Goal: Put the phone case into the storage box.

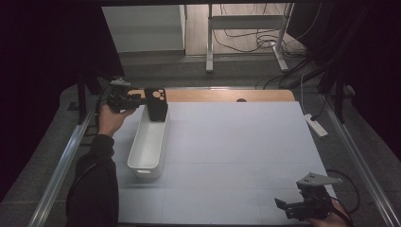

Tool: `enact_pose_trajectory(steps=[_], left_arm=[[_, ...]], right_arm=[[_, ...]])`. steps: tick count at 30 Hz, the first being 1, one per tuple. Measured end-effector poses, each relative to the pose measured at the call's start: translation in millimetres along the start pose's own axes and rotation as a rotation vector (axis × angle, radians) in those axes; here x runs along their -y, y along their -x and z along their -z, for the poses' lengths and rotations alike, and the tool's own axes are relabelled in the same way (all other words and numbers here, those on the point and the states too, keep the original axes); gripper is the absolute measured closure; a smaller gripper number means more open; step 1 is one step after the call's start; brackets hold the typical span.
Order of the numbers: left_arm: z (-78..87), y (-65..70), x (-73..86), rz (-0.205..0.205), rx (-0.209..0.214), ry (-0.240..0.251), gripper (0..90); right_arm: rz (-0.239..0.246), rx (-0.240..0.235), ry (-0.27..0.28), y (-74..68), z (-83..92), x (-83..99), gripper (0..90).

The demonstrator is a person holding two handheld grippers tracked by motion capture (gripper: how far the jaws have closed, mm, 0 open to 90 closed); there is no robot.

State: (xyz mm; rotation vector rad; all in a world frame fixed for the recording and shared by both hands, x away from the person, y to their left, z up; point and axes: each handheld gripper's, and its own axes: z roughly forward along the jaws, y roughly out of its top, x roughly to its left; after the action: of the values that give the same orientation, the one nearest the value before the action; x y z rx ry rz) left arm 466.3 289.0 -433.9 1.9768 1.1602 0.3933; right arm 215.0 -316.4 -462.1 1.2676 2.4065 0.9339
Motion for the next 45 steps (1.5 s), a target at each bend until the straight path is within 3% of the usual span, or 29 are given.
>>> enact_pose_trajectory(steps=[4, 11, 14, 23, 33, 45], left_arm=[[1.4, 0.2, 3.9, 0.042, 0.024, 0.007, 50.0], [5.3, 0.8, 8.6, 0.056, 0.034, 0.009, 43.5], [8.9, 0.5, 11.3, 0.081, 0.044, 0.017, 38.5], [14.5, 7.7, 13.4, 0.096, 0.048, 0.027, 21.4], [14.5, 17.7, 15.9, 0.084, 0.084, 0.022, 9.8], [17.6, 37.0, 19.7, 0.032, 0.104, 0.007, 0.7]], right_arm=[[0.007, 0.003, 0.005, -0.7, 0.3, 0.1, 0.6], [0.009, 0.005, 0.010, -1.3, 0.8, 0.3, 0.6], [0.009, 0.006, 0.008, -1.8, 0.6, 0.2, 0.6], [0.014, 0.006, 0.005, -2.3, 0.2, -0.1, 0.6], [0.010, 0.001, 0.012, -1.1, 0.9, 0.4, 0.4], [0.015, 0.003, 0.015, -2.4, 1.4, 0.3, 0.1]])
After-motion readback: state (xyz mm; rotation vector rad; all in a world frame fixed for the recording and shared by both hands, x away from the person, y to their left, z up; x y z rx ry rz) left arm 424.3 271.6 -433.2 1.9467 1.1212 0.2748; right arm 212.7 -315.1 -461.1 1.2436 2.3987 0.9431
